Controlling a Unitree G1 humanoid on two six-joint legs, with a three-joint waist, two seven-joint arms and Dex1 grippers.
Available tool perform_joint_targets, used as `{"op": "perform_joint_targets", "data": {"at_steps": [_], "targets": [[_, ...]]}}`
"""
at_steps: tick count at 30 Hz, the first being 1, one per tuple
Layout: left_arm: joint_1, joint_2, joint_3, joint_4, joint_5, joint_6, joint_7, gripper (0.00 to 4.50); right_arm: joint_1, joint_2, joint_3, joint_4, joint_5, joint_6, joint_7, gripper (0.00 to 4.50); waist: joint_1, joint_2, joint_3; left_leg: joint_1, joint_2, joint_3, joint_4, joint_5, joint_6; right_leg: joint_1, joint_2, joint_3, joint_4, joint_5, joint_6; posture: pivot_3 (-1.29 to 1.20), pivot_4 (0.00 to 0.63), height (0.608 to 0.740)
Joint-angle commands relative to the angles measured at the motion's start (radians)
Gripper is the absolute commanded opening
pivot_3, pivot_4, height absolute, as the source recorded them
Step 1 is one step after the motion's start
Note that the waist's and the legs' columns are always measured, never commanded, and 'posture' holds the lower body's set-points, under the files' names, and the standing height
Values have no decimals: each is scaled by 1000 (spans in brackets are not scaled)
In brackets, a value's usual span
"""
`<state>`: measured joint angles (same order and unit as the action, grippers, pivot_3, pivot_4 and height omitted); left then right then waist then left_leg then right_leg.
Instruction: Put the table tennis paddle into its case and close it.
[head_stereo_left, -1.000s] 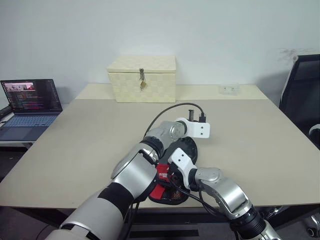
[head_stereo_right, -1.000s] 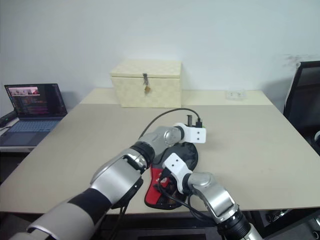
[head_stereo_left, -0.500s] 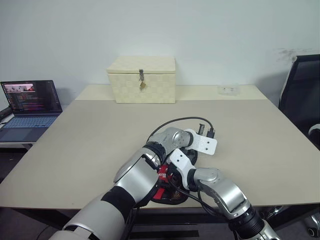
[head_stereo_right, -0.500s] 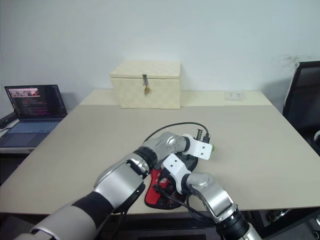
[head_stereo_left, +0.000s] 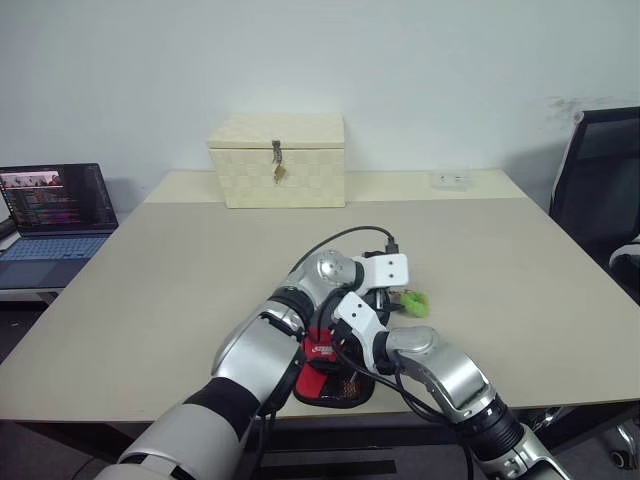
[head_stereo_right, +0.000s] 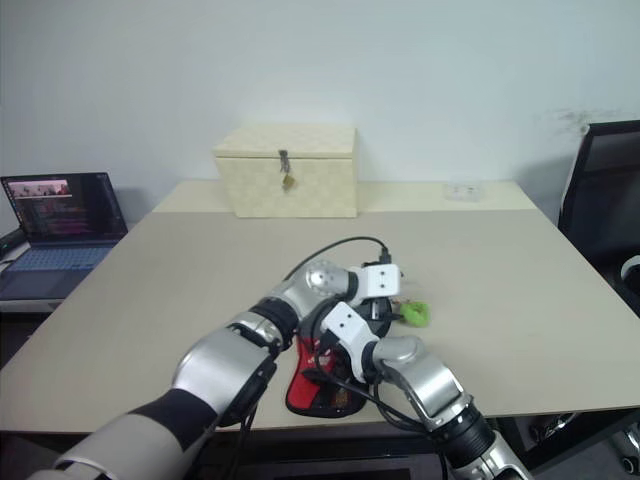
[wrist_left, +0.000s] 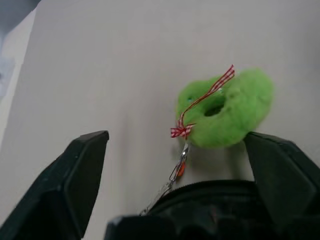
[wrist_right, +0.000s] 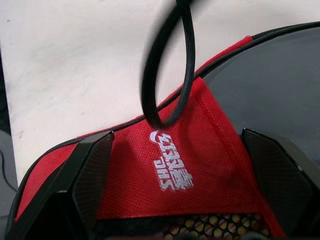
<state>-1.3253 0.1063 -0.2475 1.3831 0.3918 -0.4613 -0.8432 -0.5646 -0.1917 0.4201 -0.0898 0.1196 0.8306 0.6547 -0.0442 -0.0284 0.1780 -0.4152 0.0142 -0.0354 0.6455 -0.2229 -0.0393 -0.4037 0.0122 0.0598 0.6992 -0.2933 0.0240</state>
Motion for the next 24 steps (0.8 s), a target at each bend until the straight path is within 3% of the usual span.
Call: {"op": "perform_joint_targets", "data": {"at_steps": [1, 13, 17, 24], "targets": [[-16, 59, 109, -49, -122, 38, -85, 4486, 9, -35, -30, -37, 67, 71, 59, 4500, 0, 0, 0, -1, 0, 0, 0, 0, 0, 0, 0, 0, 0, 0, 0, 0, 150, 740], [123, 248, 348, -175, -421, 221, -360, 4486, -26, -145, -243, -246, 292, 172, 125, 4500, -7, 0, 1, -3, 0, -7, 0, 0, 0, -1, 0, -2, -2, 3, -5, 0, 150, 740], [294, 312, 381, -378, -514, 368, -444, 4486, 11, -241, -320, -227, 283, 166, 104, 4500, -9, 0, 1, -3, 1, -8, 0, 0, 0, -1, -1, -2, -2, 3, -5, 0, 150, 740], [493, 307, 334, -710, -557, 519, -401, 4486, 42, -302, -313, -175, 250, 110, 70, 4500, -4, 0, 1, -3, 2, -10, 0, 0, 0, -1, -1, -2, -1, 3, -5, 0, 150, 740]]}}
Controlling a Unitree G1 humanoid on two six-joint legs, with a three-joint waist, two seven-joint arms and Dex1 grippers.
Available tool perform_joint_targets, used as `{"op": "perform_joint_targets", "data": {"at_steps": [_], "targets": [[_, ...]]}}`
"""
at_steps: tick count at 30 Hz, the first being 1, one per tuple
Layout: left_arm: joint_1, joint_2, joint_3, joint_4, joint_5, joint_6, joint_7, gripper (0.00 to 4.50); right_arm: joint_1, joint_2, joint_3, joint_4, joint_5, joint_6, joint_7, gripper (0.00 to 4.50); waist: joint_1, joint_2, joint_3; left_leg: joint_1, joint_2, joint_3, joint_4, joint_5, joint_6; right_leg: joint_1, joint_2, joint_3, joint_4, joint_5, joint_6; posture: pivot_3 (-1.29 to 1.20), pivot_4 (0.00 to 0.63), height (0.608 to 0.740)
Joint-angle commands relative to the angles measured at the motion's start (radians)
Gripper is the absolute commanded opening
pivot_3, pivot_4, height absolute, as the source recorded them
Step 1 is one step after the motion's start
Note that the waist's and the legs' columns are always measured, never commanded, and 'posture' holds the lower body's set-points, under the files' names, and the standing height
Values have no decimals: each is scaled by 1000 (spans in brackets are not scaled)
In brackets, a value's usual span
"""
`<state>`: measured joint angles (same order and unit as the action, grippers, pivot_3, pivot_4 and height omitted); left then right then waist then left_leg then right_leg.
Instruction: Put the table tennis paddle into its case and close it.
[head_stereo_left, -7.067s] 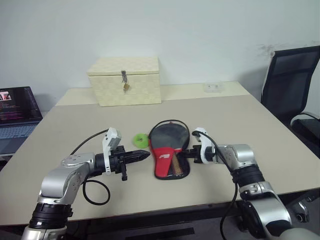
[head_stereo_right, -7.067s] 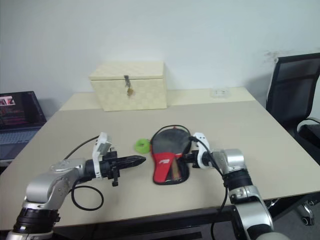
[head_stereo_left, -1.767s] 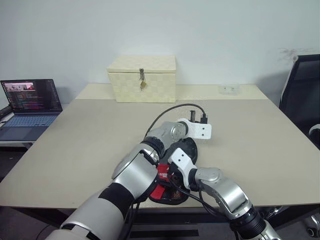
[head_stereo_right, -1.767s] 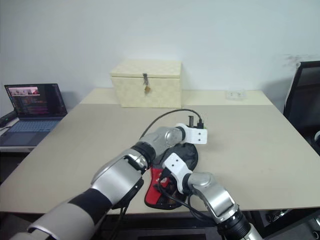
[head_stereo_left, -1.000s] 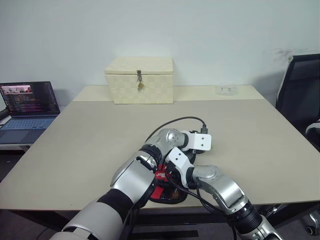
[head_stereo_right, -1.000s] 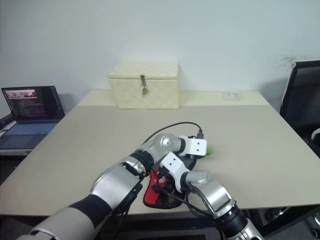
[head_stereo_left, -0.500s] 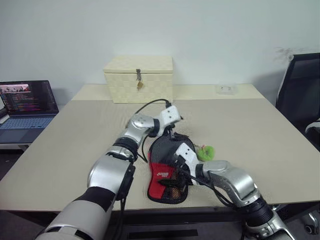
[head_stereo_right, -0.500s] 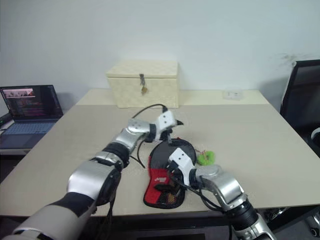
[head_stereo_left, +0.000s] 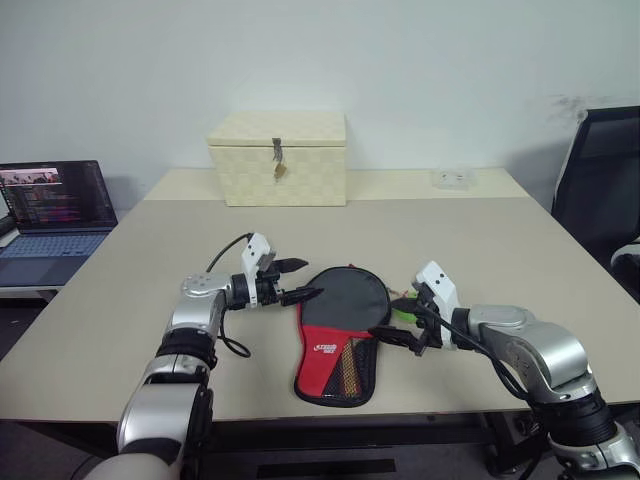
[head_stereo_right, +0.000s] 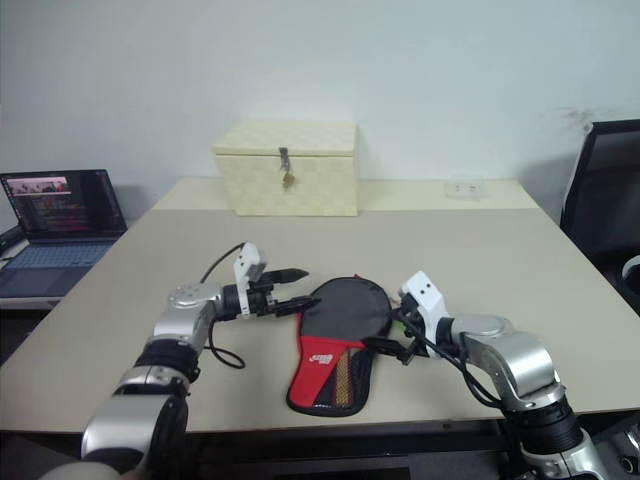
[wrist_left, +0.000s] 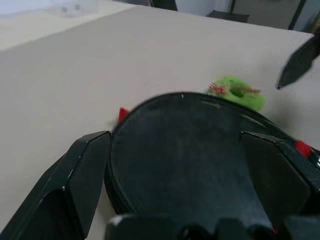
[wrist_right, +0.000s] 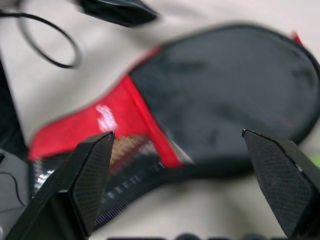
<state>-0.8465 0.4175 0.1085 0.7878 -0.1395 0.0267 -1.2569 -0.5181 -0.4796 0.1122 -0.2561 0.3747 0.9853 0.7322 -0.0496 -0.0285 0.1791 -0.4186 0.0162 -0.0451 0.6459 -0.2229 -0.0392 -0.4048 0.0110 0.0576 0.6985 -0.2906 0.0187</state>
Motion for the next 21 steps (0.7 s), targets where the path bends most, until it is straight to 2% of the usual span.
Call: {"op": "perform_joint_targets", "data": {"at_steps": [1, 5, 14, 21], "targets": [[22, -8, -37, -124, -18, 25, 17, 4486, -6, -21, -1, -7, -12, -64, -3, 4500, 2, 0, 0, 0, 0, 0, 0, 0, 0, 0, 0, 0, 0, 0, 0, 0, 150, 740], [-12, -28, -83, -81, 5, -21, 30, 4486, -21, -55, 21, 18, -54, -150, 5, 4500, 3, 0, 0, 1, -2, 1, 1, 0, 0, 1, 0, 0, 0, 0, 0, 0, 150, 740], [-150, -73, -215, 260, 140, -271, 2, 4486, -41, -143, 85, 148, -181, -310, 42, 4500, 7, 0, 0, 1, -2, 8, 0, 0, 0, 0, 1, 2, -1, 0, 0, 0, 150, 740], [-155, -89, -249, 375, 186, -343, -7, 4486, -46, -131, 88, 197, -208, -334, 40, 4500, 8, -1, 0, 1, -2, 9, 0, 0, 1, 0, 1, 3, -1, 0, 0, 0, 150, 740]]}}
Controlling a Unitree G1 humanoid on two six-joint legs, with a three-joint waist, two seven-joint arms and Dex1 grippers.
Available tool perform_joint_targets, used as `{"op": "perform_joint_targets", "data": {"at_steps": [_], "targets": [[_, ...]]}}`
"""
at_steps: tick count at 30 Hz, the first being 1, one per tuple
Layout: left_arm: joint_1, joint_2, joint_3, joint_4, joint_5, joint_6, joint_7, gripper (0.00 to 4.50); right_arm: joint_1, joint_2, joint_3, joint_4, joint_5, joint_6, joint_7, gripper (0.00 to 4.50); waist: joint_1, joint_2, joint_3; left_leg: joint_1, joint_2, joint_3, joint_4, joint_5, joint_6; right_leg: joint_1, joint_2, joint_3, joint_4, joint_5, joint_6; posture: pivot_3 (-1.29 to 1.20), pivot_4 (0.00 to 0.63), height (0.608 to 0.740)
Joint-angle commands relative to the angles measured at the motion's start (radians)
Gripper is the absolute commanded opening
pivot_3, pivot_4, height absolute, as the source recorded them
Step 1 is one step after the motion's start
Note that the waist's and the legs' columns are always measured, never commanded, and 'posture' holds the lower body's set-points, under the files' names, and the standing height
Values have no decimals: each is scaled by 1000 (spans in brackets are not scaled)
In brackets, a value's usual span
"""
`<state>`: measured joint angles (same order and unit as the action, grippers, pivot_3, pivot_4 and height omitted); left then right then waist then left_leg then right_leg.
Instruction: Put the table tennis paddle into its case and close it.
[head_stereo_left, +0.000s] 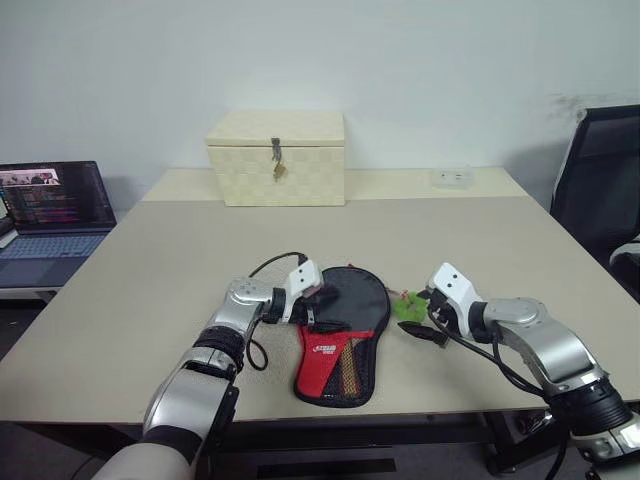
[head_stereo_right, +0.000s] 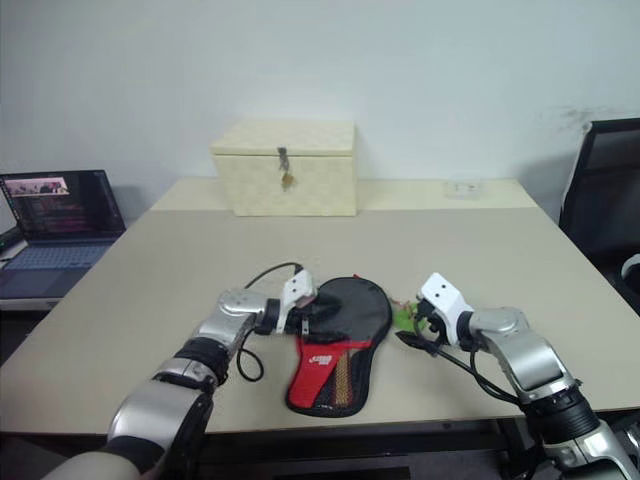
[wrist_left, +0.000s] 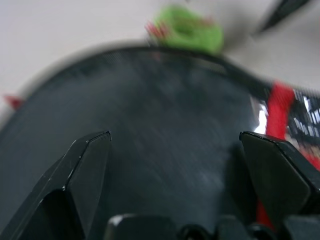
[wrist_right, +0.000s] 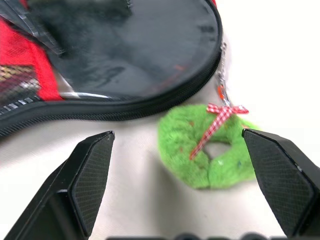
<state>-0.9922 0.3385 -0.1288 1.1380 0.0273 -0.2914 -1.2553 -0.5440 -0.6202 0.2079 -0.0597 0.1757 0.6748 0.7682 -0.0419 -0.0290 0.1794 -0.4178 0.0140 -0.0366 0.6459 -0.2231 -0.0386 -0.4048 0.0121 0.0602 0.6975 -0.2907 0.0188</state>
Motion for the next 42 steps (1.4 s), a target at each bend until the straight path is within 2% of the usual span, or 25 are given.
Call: {"op": "perform_joint_targets", "data": {"at_steps": [1, 8, 11, 17, 22, 23, 29, 42], "targets": [[-7, -14, -11, 31, 21, -27, -10, 4486, -22, 20, -2, 8, -10, -23, 1, 4500, 0, 0, 0, 0, 0, 0, 0, 0, 0, 0, 0, 0, 0, 0, 0, 0, 150, 740], [-6, -27, -12, 47, 29, -30, -15, 4486, -65, 82, 66, 147, -85, -78, -14, 4500, 1, 0, 0, 1, 0, 0, 0, 0, 0, 0, 0, 0, 1, 0, 0, 0, 150, 740], [-5, -33, -13, 48, 32, -30, -16, 4500, -98, 94, 86, 234, -123, -90, -20, 3919, 3, 0, 0, 1, 0, 0, 0, 0, 0, 0, 0, 0, 0, 0, 0, 0, 150, 740], [8, -41, -17, 43, 36, -26, -25, 4500, -121, 72, 78, 287, -139, -108, 14, 1890, 7, 0, -1, 1, 0, 0, 1, 0, 0, 1, 0, 0, 1, 0, 0, 0, 150, 740], [14, -51, -19, 44, 38, -16, -24, 4500, -74, -23, 67, 152, -108, -90, 115, 195, 10, 0, -1, 1, 0, 0, 0, 0, 0, 1, 0, 0, 0, 0, 0, 0, 150, 740], [16, -54, -20, 44, 38, -13, -22, 4500, -56, -49, 62, 105, -97, -80, 136, 36, 11, 0, -1, 1, 0, 0, 0, 0, 0, 1, 0, 0, 0, 0, 0, 0, 150, 740], [25, -73, -31, 44, 46, -10, -35, 4500, 46, -154, 51, -155, -19, -5, 242, 36, 13, 1, -1, 1, -1, -1, 0, 0, 0, 2, -1, -1, -1, 0, 1, 0, 150, 740], [18, -90, -44, 56, 67, -12, -37, 4500, 215, -229, 90, -540, 118, 112, 329, 36, 14, 0, -1, 1, -1, -3, 1, 0, 0, 4, -1, -2, -2, -1, 1, 0, 150, 740]]}}
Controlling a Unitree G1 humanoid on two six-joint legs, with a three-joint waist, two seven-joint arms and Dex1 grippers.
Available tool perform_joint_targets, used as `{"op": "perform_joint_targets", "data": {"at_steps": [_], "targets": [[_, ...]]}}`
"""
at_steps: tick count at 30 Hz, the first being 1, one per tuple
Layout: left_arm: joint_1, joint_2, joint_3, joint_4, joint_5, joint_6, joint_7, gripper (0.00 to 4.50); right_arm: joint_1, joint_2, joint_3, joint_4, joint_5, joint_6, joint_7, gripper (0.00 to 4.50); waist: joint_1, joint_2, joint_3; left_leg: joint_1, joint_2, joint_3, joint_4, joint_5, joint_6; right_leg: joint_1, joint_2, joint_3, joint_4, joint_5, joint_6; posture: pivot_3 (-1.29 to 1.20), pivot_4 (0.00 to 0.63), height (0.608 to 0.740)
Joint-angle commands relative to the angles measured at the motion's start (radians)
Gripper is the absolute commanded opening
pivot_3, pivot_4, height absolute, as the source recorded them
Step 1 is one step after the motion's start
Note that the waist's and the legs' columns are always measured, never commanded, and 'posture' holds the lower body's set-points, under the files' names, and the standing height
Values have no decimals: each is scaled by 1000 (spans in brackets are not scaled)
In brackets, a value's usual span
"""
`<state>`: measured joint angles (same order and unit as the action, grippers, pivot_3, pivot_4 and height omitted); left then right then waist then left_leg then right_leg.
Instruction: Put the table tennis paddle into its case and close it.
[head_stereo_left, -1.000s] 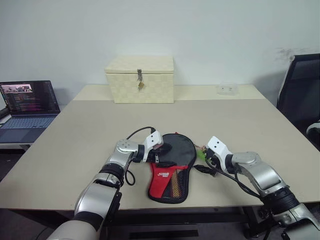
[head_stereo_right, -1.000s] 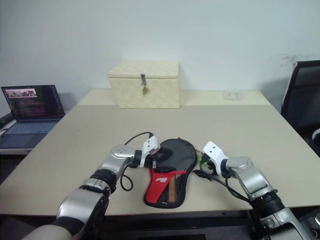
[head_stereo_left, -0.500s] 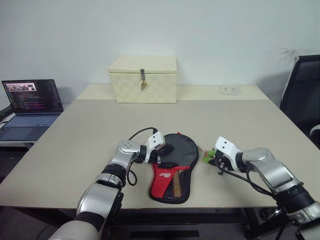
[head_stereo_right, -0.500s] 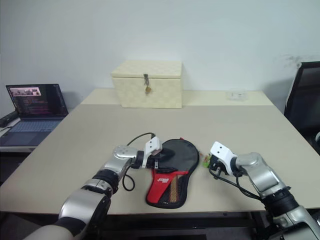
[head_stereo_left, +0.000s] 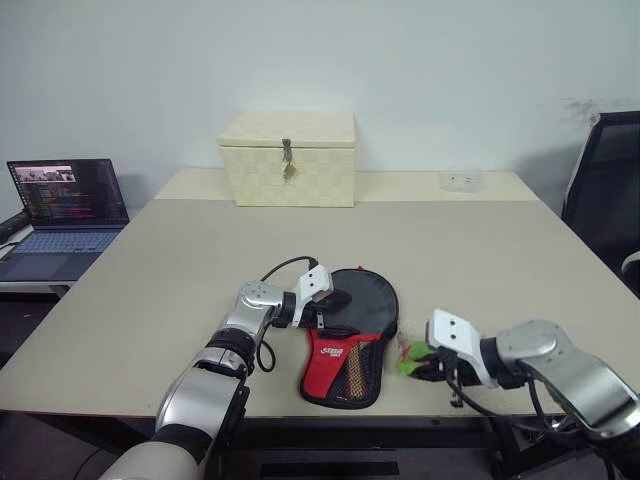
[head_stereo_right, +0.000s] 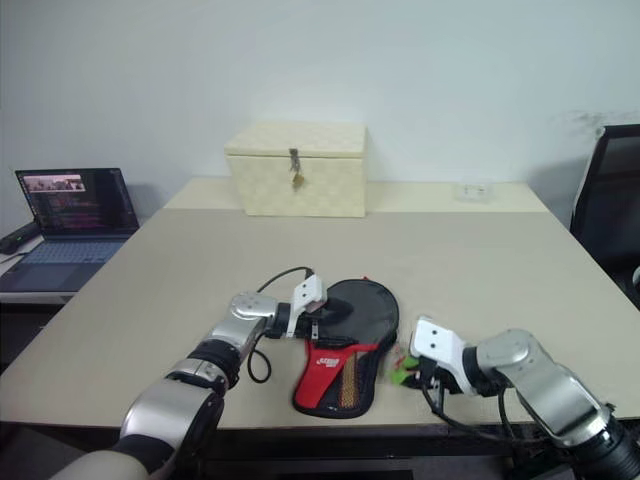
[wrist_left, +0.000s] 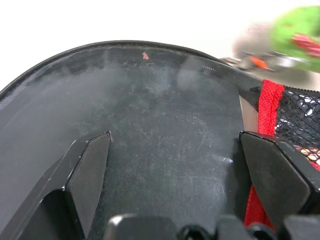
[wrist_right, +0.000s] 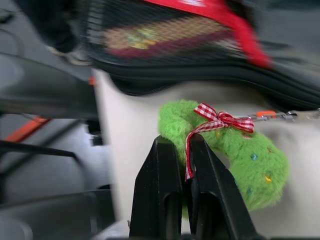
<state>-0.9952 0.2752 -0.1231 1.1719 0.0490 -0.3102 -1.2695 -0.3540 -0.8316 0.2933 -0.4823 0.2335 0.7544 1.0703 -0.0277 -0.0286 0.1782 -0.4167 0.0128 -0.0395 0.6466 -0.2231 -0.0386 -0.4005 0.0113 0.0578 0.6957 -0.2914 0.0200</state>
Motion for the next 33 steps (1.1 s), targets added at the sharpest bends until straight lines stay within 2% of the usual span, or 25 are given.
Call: {"op": "perform_joint_targets", "data": {"at_steps": [1, 10, 19, 24, 33], "targets": [[20, -29, -49, 24, 46, 9, -19, 4500, 39, -20, 8, -149, 78, 50, 26, 36, 0, 0, 0, 0, 0, 0, 0, 0, 0, 0, 0, 0, 0, 0, 0, 0, 150, 740], [15, -56, -48, 38, 58, 20, 8, 4500, 113, 7, 42, -327, 164, 178, -39, 36, 6, 0, 0, 2, -1, -14, 0, 0, 0, 13, -2, -16, -12, 0, 0, 0, 150, 740], [-8, -102, -59, 62, 83, 24, 50, 4500, 127, 67, 88, -424, 226, 279, -137, 36, 9, 0, -1, 2, -2, -16, 0, 0, 0, 15, -4, -18, -14, 0, 0, 0, 150, 740], [-22, -116, -67, 74, 99, 12, 67, 4500, 133, 62, 83, -464, 264, 307, -162, 36, 9, 0, -1, 2, -2, -16, -1, 0, 0, 15, -4, -18, -14, 0, 0, 0, 150, 740], [-45, -128, -77, 95, 120, 2, 97, 4500, 223, 6, -98, -565, 463, 361, -167, 36, 11, 0, -1, 2, -2, -16, 0, 0, 0, 16, -4, -18, -14, 0, 0, 0, 150, 740]]}}
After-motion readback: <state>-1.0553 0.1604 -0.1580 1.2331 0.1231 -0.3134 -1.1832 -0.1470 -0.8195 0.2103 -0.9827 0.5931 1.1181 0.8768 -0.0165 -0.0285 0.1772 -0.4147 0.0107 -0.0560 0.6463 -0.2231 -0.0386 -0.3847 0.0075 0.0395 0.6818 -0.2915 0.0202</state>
